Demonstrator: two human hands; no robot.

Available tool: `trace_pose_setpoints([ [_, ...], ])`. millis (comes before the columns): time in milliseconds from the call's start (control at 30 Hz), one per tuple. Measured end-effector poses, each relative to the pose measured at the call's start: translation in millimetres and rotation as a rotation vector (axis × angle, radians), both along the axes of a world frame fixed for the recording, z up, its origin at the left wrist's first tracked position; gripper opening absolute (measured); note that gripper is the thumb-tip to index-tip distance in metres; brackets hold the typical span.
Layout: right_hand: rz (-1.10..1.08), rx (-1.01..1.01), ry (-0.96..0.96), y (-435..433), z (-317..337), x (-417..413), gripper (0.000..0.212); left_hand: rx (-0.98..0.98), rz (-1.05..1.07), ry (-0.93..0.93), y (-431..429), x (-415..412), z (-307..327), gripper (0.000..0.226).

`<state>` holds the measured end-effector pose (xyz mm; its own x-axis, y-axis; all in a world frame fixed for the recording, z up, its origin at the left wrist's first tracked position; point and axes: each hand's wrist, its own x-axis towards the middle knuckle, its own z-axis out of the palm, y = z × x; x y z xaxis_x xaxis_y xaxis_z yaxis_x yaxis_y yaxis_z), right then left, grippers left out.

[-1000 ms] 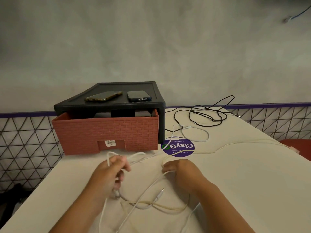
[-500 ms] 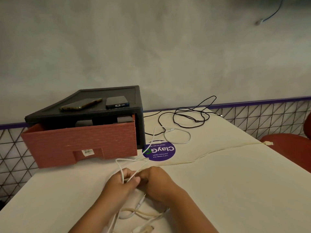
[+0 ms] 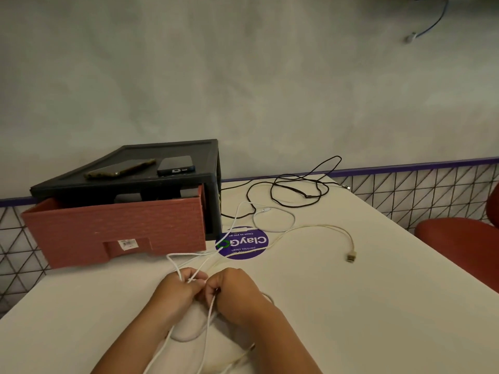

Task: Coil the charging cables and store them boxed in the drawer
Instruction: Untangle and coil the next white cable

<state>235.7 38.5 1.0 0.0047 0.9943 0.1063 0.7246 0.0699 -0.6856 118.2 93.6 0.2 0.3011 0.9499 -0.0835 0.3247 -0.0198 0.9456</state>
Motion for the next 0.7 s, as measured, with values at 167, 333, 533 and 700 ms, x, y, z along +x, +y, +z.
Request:
trace_pose_setpoints([
  [167,-0.229,-0.099,-0.191,-1.9,3.8,26.8,0.037,-0.021,0.092,-0.158,-5.6,-5.5,1.1,0.021],
  [333,-0.739,-0.121,-0.002,-15.1,9.5,55.8,0.045,-0.025,0.136,-0.356,-5.2,-20.6,8.1,0.016],
  [533,-0.955,0.229,0.169,-14.0,14.9,70.5,0.039,-0.141,0.069,-0.709,-6.2,-27.1,28.2,0.039],
  [700,-0.764,0.401,0.716,-18.8,25.1,63.2,0.023,-0.144,0.043,-0.81,-7.1,-34.0,34.3,0.04],
])
